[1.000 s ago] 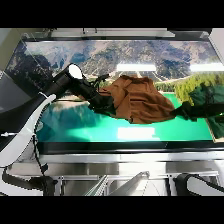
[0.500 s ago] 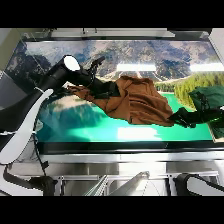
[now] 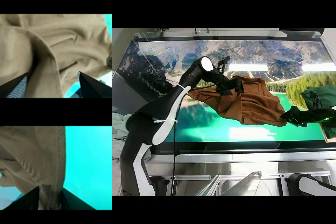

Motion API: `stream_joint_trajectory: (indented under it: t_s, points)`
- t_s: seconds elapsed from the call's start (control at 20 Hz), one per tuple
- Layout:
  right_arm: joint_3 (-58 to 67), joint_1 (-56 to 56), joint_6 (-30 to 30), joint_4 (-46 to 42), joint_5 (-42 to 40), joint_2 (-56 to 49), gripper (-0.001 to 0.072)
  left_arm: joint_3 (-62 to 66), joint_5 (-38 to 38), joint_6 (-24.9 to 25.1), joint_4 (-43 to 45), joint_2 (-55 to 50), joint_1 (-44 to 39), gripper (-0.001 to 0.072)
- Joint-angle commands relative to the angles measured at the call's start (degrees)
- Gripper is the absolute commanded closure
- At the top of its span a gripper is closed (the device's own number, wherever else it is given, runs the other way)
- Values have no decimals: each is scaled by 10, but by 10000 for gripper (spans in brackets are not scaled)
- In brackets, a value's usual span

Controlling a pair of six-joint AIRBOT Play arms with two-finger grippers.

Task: Fold the shirts.

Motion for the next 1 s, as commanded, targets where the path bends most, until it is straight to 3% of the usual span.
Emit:
stream_joint_trajectory:
  t_s: [0.0,0.05,0.25,0.3,0.35,0.4,0.45,0.5,0.55,0.6,0.75,0.95]
  points:
    - [0,0,-9,0,-4,-1,419,17,-2,-27,3,-30,-10,41]
    - [0,0,-9,0,-9,-2,420,7,-2,-26,5,-30,-14,84]
    - [0,0,-9,0,-12,-5,420,-4,31,-27,53,-30,-29,86]
    - [0,0,-9,0,-12,-5,420,-4,37,-27,68,-30,-35,175]
    - [0,0,-9,0,-12,-5,420,-4,44,-27,73,-30,-39,337]
    - [0,0,-9,0,-12,-5,420,1,48,-27,79,-30,-42,431]
    - [0,0,-9,0,-12,-5,421,8,49,-27,81,-30,-42,591]
    - [0,0,-9,0,-12,-5,422,24,35,-26,83,-30,-40,699]
    - [0,0,-9,0,-12,-5,492,38,20,-27,83,-27,-34,696]
    - [0,0,-9,0,-12,-5,669,42,7,-27,83,-15,-26,685]
    - [0,0,-9,0,-12,-5,696,-4,-54,-5,97,75,21,685]
    - [0,0,-9,0,-23,-5,697,-119,-214,-8,250,235,89,684]
